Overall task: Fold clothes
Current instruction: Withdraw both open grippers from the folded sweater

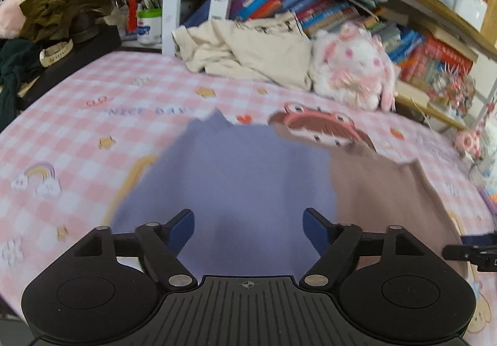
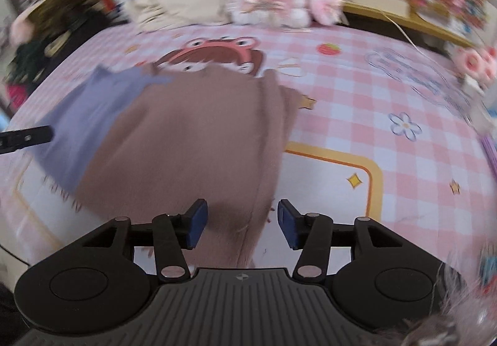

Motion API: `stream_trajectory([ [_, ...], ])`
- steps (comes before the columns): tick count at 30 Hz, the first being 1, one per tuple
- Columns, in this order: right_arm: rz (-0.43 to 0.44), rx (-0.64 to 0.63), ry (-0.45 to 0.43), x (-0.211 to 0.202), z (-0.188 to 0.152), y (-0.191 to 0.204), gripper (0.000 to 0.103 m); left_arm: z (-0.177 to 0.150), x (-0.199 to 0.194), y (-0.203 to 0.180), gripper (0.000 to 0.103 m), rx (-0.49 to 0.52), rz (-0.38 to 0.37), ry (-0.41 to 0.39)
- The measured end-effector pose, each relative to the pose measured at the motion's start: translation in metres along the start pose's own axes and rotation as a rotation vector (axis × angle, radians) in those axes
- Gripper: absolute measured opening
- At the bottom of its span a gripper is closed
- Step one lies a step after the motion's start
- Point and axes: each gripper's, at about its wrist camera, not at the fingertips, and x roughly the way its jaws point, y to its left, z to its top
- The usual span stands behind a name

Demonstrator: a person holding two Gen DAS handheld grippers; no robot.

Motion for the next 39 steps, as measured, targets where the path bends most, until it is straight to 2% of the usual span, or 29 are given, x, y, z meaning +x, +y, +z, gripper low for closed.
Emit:
stream_trajectory([
  [6, 0.063, -0.041, 0.016, 0.002, -0.007, -0.009, 0.046, -0.023, -0.013, -0.015, 0.082, -0.061, 0.022, 0.027],
  [7, 0.072, -0.040, 0.023, 0.003, -0.007, -0.009, 0.045, -0.025, -0.013, -0.013, 0.080, -0.087, 0.019, 0.033],
  [8, 0.078, -0.036, 0.027, 0.005, -0.007, -0.010, 0.044, -0.026, -0.013, -0.009, 0.072, -0.116, 0.015, 0.038],
  [10, 0.091, -0.027, 0.037, 0.009, -0.006, -0.010, 0.037, -0.027, -0.009, 0.001, 0.061, -0.191, -0.001, 0.061],
  [11, 0.098, -0.022, 0.042, 0.011, -0.005, -0.010, 0.036, -0.028, -0.006, 0.008, 0.058, -0.236, -0.007, 0.075],
  [14, 0.104, -0.019, 0.060, 0.015, -0.004, -0.009, 0.031, -0.030, 0.005, 0.031, 0.056, -0.369, -0.023, 0.098],
  [18, 0.088, 0.006, 0.066, 0.018, -0.002, -0.008, 0.028, -0.027, 0.019, 0.051, 0.053, -0.437, -0.040, 0.110],
  [22, 0.063, 0.033, 0.059, 0.024, 0.002, -0.005, 0.028, -0.016, 0.035, 0.065, 0.047, -0.433, -0.070, 0.122],
  [34, -0.057, 0.056, 0.017, 0.070, 0.062, 0.021, 0.028, 0.045, 0.092, 0.102, 0.046, -0.347, -0.136, 0.148],
  [39, -0.108, 0.029, 0.012, 0.083, 0.080, 0.034, 0.030, 0.057, 0.098, 0.112, 0.048, -0.311, -0.120, 0.143],
])
